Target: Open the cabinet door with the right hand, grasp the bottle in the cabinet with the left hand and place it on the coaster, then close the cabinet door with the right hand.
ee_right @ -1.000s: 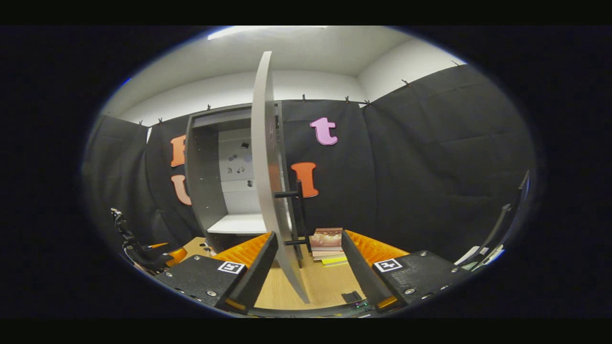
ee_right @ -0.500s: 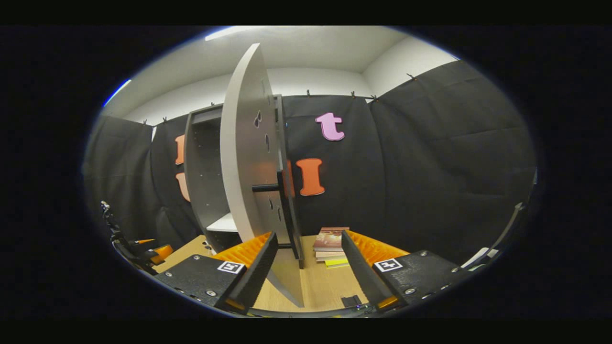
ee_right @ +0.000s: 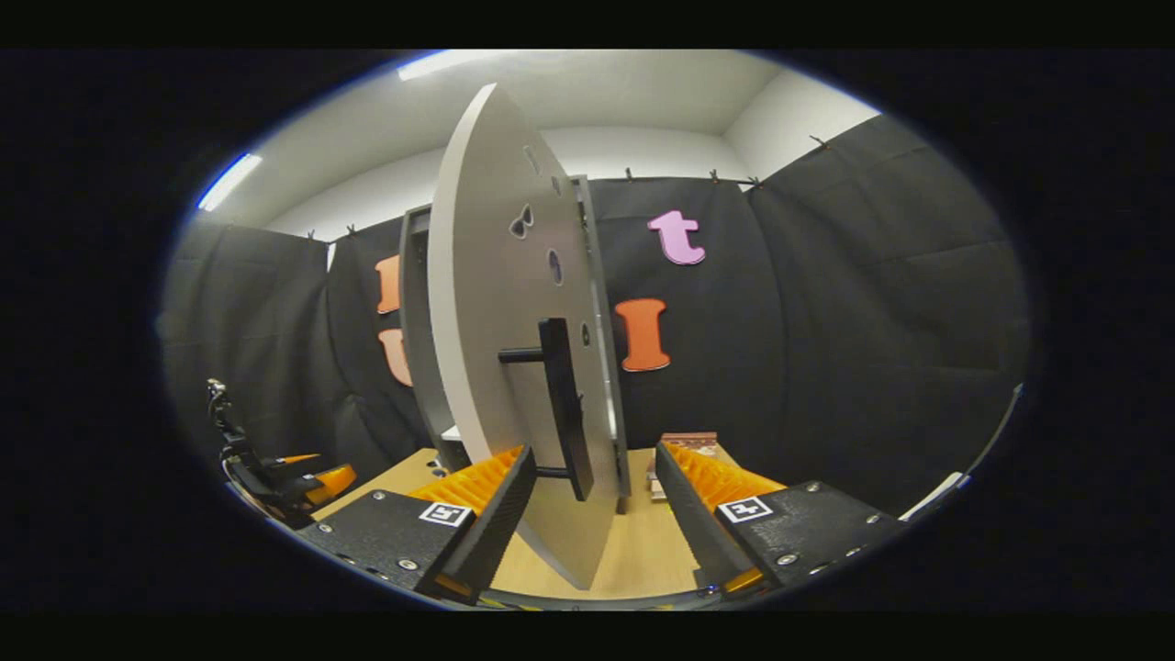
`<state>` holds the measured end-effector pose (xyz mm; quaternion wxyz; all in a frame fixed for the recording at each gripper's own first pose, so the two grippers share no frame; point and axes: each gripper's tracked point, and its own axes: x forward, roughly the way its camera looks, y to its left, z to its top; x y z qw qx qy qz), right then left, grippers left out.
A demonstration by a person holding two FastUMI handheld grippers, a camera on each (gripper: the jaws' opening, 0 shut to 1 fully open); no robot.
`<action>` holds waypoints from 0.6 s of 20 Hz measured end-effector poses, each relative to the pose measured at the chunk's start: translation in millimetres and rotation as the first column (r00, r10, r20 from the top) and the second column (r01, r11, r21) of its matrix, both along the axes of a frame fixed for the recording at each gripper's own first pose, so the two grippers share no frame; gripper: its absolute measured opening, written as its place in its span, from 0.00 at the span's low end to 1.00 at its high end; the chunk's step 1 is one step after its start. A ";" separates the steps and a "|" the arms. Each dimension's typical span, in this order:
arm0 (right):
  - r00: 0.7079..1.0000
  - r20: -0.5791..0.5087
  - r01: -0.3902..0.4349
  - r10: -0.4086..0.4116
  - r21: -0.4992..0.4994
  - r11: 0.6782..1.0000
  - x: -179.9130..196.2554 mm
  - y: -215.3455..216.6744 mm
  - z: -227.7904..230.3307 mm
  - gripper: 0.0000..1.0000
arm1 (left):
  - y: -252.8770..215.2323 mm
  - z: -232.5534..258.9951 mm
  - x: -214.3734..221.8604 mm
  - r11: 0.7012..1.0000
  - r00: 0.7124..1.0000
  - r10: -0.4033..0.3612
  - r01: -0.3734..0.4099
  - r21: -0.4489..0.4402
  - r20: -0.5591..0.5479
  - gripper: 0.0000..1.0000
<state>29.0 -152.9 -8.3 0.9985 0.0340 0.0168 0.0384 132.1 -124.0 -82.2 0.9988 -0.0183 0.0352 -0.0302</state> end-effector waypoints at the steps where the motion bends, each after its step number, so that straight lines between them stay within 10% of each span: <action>1: 1.000 0.000 -0.022 0.022 0.009 1.000 3.9 10.9 -1.0 0.82 | 6.0 0.4 -0.6 1.000 1.000 0.008 -0.008 0.000 0.001 0.97; 12: 0.985 -0.021 -0.171 0.171 0.018 0.985 48.6 96.9 -15.1 0.83 | 96.8 -10.6 -6.8 0.987 0.987 0.162 -0.162 -0.017 -0.018 0.98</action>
